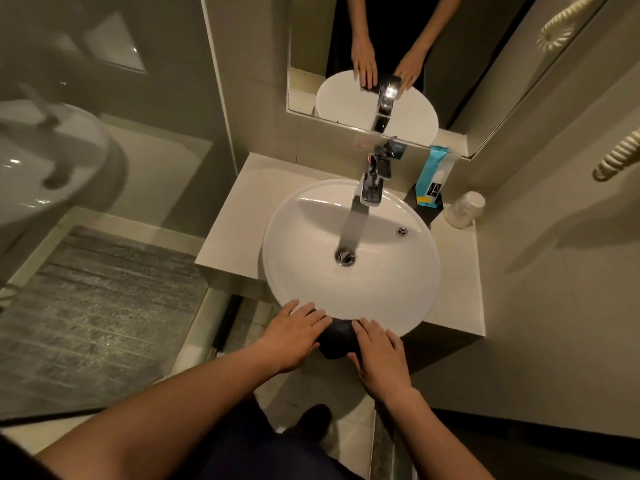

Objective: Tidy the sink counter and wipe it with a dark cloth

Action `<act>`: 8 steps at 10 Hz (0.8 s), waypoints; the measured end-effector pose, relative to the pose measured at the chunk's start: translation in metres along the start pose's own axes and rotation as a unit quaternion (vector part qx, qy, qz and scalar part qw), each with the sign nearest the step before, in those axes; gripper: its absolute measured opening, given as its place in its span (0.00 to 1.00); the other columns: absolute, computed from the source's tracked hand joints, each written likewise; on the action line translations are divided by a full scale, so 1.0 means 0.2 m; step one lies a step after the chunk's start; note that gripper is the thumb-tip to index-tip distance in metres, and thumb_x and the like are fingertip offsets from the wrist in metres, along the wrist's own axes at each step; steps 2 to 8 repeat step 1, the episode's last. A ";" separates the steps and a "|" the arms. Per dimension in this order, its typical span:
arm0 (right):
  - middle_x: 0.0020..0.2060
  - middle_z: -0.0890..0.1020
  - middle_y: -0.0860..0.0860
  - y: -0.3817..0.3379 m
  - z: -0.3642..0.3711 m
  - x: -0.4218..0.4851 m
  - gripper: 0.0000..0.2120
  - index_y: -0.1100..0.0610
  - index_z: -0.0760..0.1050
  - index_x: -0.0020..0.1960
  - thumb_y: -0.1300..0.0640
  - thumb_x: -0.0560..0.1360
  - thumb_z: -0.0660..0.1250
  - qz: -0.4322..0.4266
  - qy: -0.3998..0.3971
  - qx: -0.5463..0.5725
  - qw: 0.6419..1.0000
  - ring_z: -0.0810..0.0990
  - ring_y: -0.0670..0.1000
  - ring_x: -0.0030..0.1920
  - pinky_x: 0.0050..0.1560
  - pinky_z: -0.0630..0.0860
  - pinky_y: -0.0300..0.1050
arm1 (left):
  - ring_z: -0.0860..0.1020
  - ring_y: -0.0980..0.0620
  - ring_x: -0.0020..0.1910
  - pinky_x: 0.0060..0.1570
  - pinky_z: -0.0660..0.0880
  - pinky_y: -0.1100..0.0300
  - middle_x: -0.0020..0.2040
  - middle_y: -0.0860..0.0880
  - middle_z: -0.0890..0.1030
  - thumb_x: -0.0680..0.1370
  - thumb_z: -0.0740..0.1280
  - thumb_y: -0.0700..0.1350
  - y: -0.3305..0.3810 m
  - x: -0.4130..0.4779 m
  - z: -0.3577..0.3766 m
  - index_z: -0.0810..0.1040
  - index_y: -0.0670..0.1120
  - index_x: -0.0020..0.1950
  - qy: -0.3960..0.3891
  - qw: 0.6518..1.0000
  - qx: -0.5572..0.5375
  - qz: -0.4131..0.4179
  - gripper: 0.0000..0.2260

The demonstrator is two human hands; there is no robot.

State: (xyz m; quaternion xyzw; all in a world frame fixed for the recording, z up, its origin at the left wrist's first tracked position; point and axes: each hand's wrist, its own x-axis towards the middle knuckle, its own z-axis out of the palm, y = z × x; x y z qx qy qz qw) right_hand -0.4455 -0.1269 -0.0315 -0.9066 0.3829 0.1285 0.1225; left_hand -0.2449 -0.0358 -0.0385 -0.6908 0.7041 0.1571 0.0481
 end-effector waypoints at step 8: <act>0.82 0.59 0.50 -0.04 -0.02 -0.02 0.36 0.51 0.53 0.82 0.37 0.81 0.58 0.030 0.001 -0.001 1.000 0.52 0.52 0.83 0.79 0.50 0.53 | 0.50 0.45 0.82 0.79 0.46 0.42 0.84 0.48 0.54 0.83 0.59 0.57 -0.02 0.00 -0.06 0.51 0.52 0.82 0.004 1.000 -0.004 0.003 0.30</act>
